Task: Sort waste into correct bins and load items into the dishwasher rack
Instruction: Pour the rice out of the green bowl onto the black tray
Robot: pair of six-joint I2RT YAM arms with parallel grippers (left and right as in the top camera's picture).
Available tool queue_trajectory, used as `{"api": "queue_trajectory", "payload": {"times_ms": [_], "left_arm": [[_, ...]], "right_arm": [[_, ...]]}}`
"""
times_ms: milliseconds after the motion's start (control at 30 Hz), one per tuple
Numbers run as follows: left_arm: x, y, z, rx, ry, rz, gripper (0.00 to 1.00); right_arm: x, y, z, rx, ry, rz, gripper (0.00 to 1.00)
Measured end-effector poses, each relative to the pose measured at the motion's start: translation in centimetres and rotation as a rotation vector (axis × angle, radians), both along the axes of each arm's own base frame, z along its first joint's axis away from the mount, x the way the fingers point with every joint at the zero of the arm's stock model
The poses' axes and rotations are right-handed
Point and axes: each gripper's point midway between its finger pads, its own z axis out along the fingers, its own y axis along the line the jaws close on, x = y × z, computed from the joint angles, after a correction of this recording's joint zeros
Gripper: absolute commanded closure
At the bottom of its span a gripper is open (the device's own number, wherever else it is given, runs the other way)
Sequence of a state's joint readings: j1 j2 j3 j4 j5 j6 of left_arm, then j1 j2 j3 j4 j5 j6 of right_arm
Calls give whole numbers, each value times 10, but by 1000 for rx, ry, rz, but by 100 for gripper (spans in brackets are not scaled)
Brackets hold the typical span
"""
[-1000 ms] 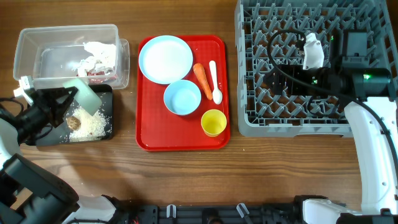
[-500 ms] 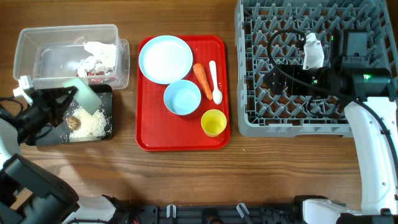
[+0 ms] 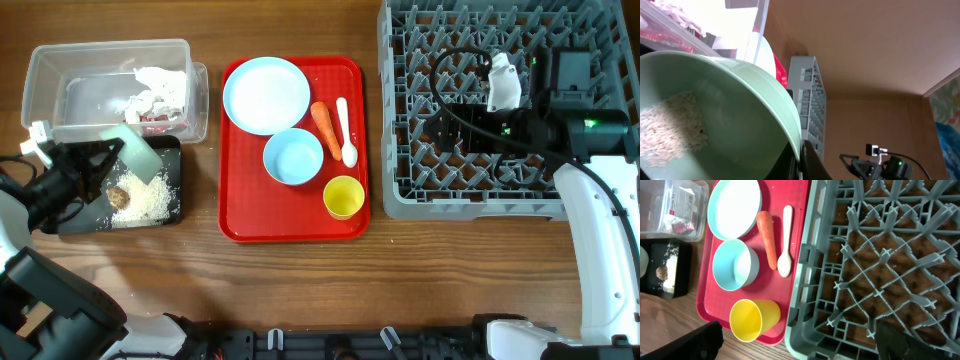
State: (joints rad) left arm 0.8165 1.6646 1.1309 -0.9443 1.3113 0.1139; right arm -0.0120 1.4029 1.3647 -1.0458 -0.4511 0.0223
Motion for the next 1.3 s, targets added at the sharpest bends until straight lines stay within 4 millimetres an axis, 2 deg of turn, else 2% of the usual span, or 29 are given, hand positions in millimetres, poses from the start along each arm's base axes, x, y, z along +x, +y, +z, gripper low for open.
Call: {"api": "queue_trajectory", "payload": {"times_ms": [133,267,333,467,567,667,900,1300], "left_arm": [[2,2,-1,7,-7,3,96],[4,4,-21,-57,54,4,96],[4,5,-24,-68,65,5,96],[6,8,-23,-76,64,16,96],[9,9,-15,-135,49,25,96],[7,6,-11,-218,92,38,96],[2,0,-10,-292,159,46,96],[-7,-4,-26,-244,255,46,96]], "right_arm": [[0,0,0,0,0,0,0],[0,0,0,0,0,0,0],[0,0,0,0,0,0,0],[0,0,0,-1,0,0,0],[0,-1,0,-5,0,-3,0],[0,-1,-1,-6,0,-3,0],[2,-1,1,-6,-9,-3,0],[2,-1,1,-7,-10,-3,0]]}}
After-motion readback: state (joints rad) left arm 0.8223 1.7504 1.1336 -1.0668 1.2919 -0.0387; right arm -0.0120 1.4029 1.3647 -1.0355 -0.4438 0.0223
